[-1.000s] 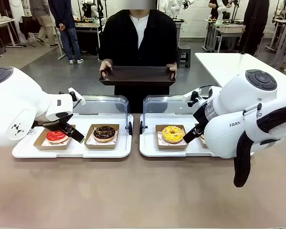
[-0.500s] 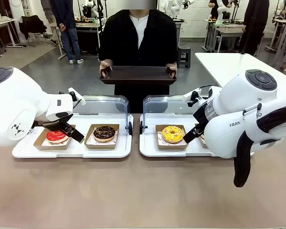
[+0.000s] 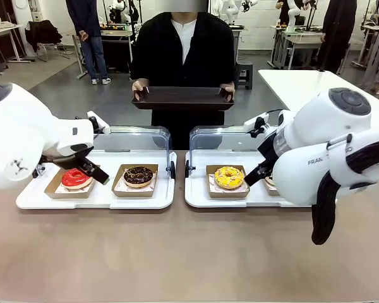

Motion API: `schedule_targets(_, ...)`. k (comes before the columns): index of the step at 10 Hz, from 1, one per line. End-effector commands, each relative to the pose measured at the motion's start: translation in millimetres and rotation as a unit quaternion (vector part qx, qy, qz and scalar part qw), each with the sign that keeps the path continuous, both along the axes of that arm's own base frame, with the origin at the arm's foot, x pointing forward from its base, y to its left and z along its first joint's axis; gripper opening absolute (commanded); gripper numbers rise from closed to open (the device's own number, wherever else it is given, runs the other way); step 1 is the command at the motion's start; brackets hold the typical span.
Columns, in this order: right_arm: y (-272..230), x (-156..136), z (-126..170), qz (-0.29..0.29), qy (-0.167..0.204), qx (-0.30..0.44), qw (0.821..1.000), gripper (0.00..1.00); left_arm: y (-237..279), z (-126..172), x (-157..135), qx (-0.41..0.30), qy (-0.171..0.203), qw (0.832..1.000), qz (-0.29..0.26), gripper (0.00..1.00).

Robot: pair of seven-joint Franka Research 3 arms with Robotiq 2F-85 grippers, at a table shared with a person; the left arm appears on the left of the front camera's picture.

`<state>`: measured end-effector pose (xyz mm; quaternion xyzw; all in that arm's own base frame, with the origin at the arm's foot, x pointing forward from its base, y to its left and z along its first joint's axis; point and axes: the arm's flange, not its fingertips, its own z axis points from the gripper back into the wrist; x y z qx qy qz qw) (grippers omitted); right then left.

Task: Provide the desired donut to the person.
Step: Pick up and lift the Paper togo box containing the Donut pointed at by the person.

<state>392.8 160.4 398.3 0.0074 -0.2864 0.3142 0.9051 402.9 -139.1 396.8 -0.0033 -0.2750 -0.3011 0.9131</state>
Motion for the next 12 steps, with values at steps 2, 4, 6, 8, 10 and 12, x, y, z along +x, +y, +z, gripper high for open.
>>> schedule_targets(2,-31,-62,89,-0.019,-0.014,0.008,1.0,1.0,35,83,-33,0.005,0.028,0.999,-0.036,1.0)
schedule_targets(4,-40,-105,131,-0.005,-0.023,0.002,1.0,1.0,45,120,-54,-0.001,0.025,0.998,-0.052,1.0)
schedule_targets(6,-44,-140,168,-0.016,-0.049,-0.001,0.999,1.0,47,152,-71,0.014,-0.006,0.999,-0.028,1.0)
schedule_targets(8,-44,-134,163,-0.041,-0.045,-0.015,0.998,1.0,47,161,-73,0.008,-0.032,0.999,-0.008,1.0)
schedule_targets(10,-46,-134,185,-0.008,-0.049,0.005,0.999,1.0,49,160,-73,0.005,-0.008,0.999,-0.036,1.0)
schedule_targets(12,-46,-134,185,-0.008,-0.049,0.005,0.999,1.0,49,160,-73,0.005,-0.008,0.999,-0.036,1.0)
